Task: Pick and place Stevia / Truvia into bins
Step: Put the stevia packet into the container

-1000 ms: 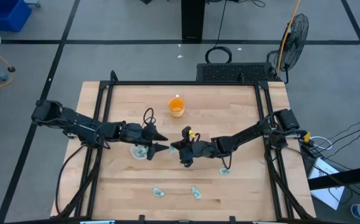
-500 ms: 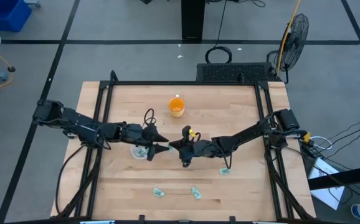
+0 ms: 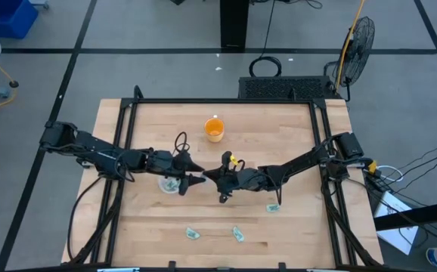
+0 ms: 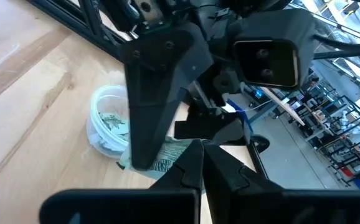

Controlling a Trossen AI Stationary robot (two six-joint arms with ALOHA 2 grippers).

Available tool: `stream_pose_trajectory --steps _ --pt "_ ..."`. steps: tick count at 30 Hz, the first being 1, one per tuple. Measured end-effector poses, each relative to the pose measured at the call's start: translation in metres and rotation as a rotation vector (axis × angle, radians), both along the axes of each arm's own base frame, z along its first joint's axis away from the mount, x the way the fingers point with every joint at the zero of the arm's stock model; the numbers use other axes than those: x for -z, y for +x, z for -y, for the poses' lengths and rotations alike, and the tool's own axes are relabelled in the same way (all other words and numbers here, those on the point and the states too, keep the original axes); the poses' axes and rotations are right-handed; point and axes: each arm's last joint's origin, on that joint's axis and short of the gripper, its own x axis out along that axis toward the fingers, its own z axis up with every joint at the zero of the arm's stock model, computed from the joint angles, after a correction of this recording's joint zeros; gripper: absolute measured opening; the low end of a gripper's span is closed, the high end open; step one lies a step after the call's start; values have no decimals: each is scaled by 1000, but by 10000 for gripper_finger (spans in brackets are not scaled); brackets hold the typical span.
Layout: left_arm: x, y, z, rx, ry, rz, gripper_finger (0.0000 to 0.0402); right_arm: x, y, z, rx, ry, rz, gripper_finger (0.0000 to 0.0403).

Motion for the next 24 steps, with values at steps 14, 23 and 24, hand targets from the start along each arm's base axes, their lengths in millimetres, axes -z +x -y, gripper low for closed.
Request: stream_pose_trajectory --steps 14,23,24 --pt "0 0 0 30 83 11 57 2 0 2 4 -3 -16 0" --pt "0 0 0 35 94 12 13 2 0 2 4 -5 -22 1" --pt "0 0 0 35 95 12 9 2 0 2 4 -4 -22 3"
